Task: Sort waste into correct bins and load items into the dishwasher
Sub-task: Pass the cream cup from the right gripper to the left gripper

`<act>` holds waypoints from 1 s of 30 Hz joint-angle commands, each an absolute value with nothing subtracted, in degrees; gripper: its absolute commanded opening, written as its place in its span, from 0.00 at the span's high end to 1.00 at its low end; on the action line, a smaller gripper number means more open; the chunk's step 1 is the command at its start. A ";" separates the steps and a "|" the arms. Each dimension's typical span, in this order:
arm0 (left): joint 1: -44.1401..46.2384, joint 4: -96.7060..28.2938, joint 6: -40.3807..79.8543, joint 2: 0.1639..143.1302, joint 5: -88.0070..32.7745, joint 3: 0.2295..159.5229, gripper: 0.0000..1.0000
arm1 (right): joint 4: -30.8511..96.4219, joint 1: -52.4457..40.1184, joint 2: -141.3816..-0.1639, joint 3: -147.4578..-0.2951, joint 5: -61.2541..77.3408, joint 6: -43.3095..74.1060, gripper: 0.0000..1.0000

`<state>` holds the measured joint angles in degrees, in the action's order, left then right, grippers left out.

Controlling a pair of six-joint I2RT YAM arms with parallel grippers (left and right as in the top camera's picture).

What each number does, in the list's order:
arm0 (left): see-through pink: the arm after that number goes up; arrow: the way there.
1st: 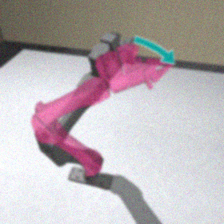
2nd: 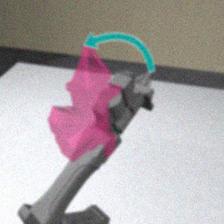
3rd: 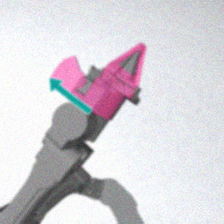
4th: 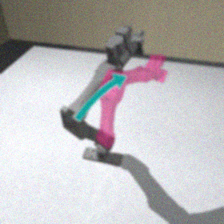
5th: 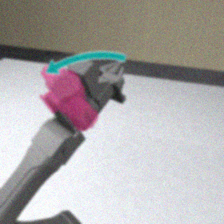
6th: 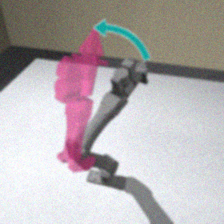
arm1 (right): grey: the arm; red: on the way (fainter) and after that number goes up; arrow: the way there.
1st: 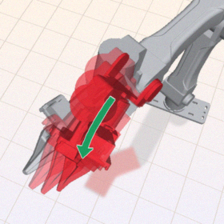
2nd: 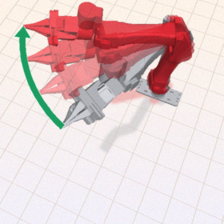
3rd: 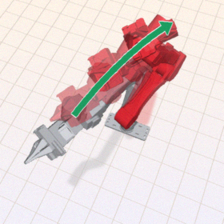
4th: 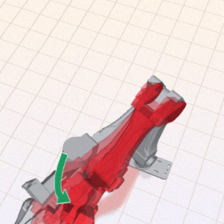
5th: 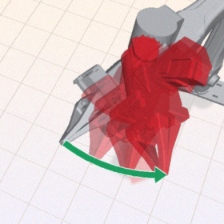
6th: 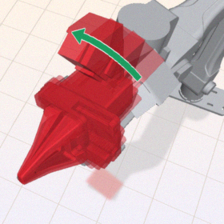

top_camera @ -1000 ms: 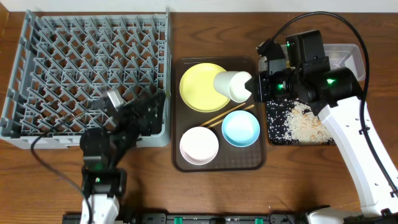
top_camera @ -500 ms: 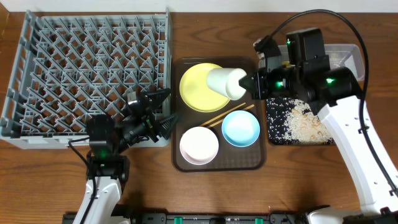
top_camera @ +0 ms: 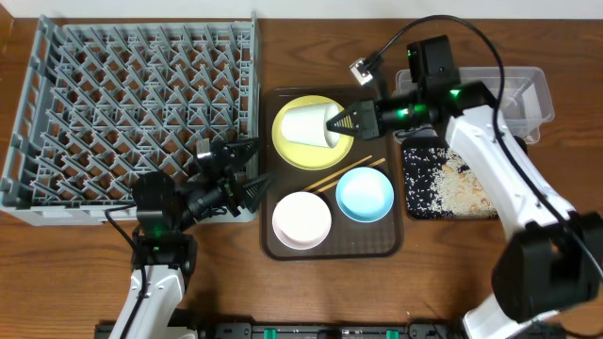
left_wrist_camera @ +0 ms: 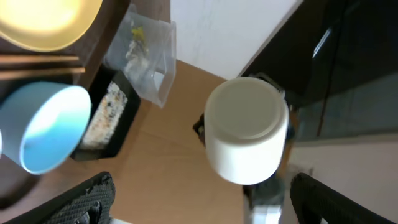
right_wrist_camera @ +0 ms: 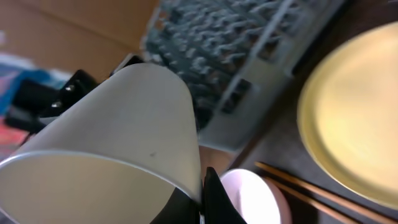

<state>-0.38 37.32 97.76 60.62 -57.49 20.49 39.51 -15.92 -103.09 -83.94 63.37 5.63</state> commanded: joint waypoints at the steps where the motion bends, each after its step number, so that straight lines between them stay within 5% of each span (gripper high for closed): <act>1: -0.69 37.41 89.27 60.62 -60.97 21.06 0.09 | 38.52 -15.57 -106.04 -84.31 73.69 2.87 0.99; 30: -0.69 50.33 90.06 70.37 -73.19 25.50 0.16 | 38.17 -24.10 -109.84 -84.31 72.79 2.44 0.99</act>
